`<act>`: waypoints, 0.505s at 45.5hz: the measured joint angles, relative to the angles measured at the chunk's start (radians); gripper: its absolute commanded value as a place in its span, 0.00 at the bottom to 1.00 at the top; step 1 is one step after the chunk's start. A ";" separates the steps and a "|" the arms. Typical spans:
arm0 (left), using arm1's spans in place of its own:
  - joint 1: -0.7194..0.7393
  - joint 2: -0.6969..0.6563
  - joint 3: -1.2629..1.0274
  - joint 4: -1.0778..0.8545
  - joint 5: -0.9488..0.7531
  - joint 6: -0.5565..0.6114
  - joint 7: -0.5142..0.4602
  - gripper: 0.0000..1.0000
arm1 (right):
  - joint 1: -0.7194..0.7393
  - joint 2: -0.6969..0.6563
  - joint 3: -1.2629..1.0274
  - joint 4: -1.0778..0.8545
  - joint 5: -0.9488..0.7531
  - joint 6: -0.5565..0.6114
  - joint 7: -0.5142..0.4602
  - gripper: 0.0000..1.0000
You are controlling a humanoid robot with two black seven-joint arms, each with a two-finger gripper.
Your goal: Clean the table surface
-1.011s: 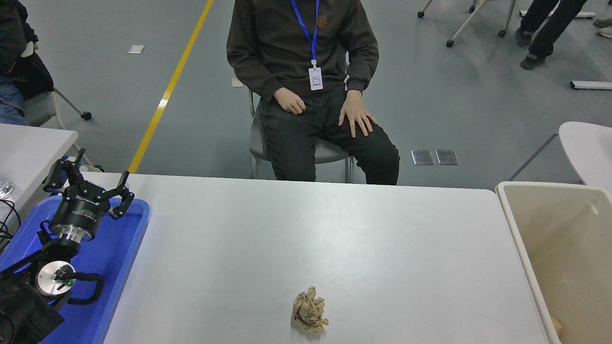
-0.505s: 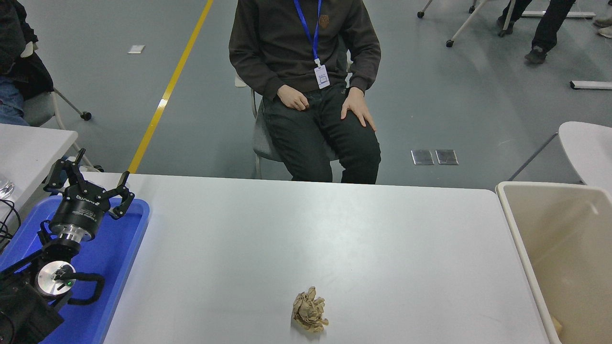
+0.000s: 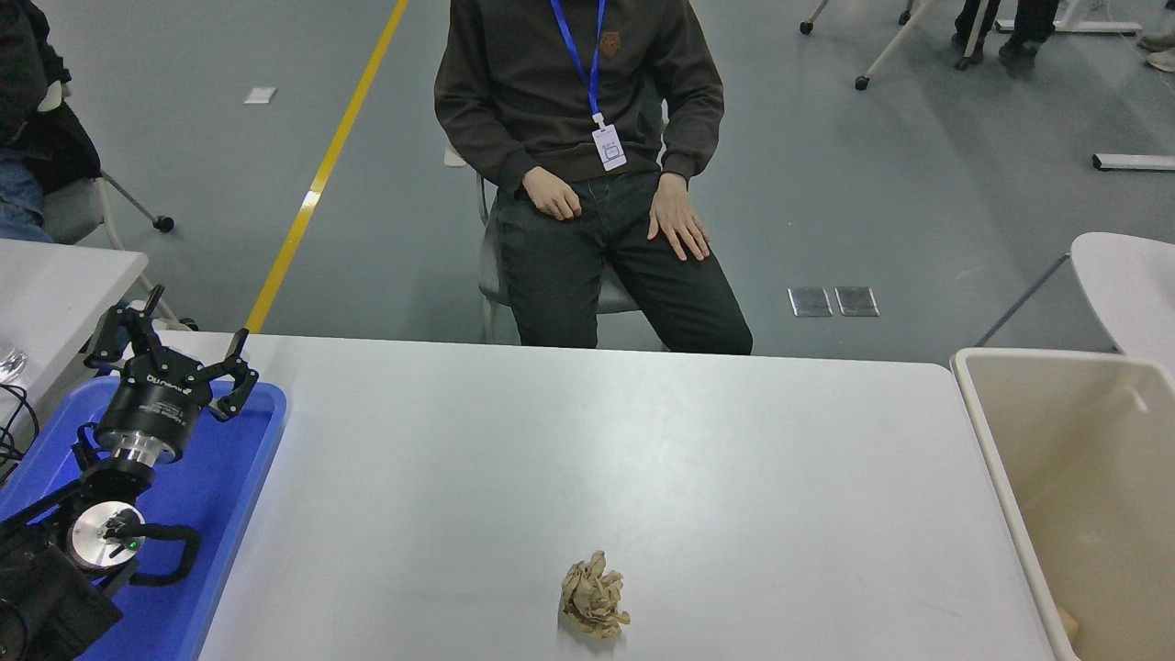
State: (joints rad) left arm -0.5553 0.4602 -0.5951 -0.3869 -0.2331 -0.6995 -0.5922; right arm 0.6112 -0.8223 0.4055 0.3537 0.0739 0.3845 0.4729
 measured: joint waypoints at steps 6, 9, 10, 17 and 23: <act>0.000 0.000 0.000 0.000 0.000 0.000 0.000 1.00 | -0.033 -0.006 0.114 0.080 0.024 -0.006 -0.006 1.00; 0.000 0.000 0.000 0.000 0.000 0.000 0.000 1.00 | -0.054 -0.007 0.149 0.131 0.031 -0.013 -0.013 1.00; 0.000 0.000 0.000 0.000 0.000 0.000 0.000 1.00 | -0.065 -0.008 0.164 0.159 0.034 -0.020 -0.018 1.00; 0.000 0.000 0.000 0.000 0.000 0.000 0.000 1.00 | -0.122 -0.006 0.220 0.319 0.056 -0.062 -0.036 1.00; 0.000 0.000 0.000 0.000 0.000 0.000 0.000 1.00 | -0.168 0.021 0.273 0.436 0.073 -0.107 -0.042 1.00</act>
State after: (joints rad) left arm -0.5553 0.4602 -0.5951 -0.3870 -0.2331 -0.6995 -0.5922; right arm 0.4427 -0.8009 0.6780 0.7894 0.1472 0.2774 0.4308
